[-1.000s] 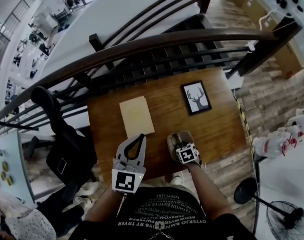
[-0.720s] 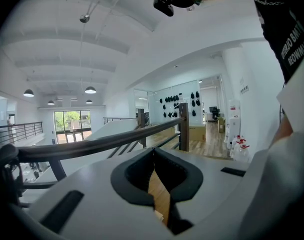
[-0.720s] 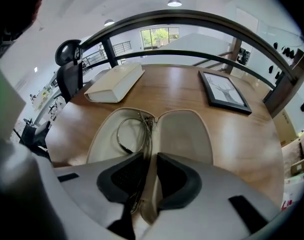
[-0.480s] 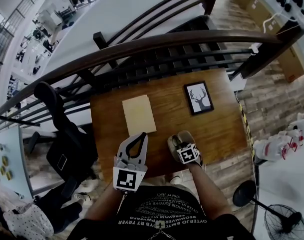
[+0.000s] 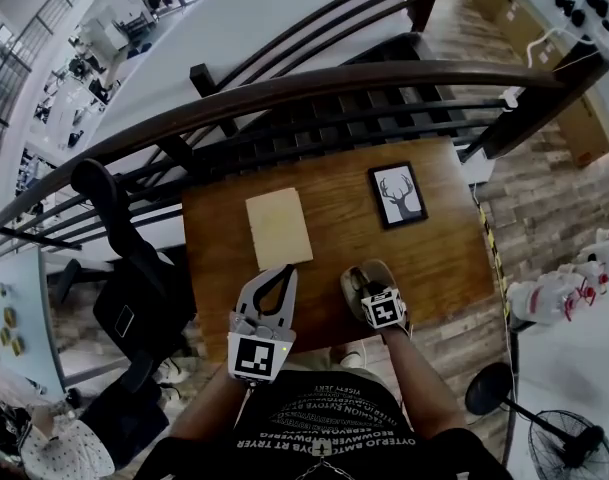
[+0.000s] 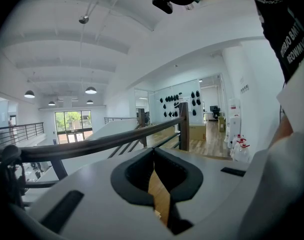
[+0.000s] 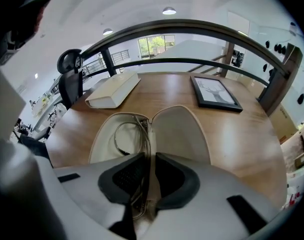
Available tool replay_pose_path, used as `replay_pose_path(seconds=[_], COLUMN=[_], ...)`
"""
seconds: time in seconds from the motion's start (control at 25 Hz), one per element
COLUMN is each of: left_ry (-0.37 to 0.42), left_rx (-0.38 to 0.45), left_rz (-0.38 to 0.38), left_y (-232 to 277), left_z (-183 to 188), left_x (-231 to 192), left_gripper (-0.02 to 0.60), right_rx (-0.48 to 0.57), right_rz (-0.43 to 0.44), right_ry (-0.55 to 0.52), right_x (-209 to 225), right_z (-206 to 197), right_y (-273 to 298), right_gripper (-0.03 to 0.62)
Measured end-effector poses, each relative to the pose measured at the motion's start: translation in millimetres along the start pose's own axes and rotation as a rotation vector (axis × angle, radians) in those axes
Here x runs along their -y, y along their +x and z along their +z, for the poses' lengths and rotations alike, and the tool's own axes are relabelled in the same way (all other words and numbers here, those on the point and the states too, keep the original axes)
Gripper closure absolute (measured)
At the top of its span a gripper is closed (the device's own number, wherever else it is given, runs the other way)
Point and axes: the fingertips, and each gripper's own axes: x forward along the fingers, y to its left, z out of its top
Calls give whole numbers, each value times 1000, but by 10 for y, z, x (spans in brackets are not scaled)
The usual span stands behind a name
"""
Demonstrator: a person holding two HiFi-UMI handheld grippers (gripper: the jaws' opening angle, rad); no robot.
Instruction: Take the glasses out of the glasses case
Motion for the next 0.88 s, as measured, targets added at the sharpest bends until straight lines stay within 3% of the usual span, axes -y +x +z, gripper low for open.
replay_pose_path(seconds=[0.36, 0.56, 0.88], left_ry=[-8, -3, 6], left_rx=[-6, -11, -26], left_rz=[6, 8, 12], left_y=[-37, -46, -39], left_z=[-22, -33, -55], left_x=[19, 7, -35], left_gripper=[553, 552, 552], right_rx=[-47, -63, 16], right_rz=[16, -11, 5], right_ry=[-40, -98, -8], right_x=[-25, 1, -1], right_z=[-71, -61, 42], right_y=[54, 51, -71], right_gripper=[502, 562, 565])
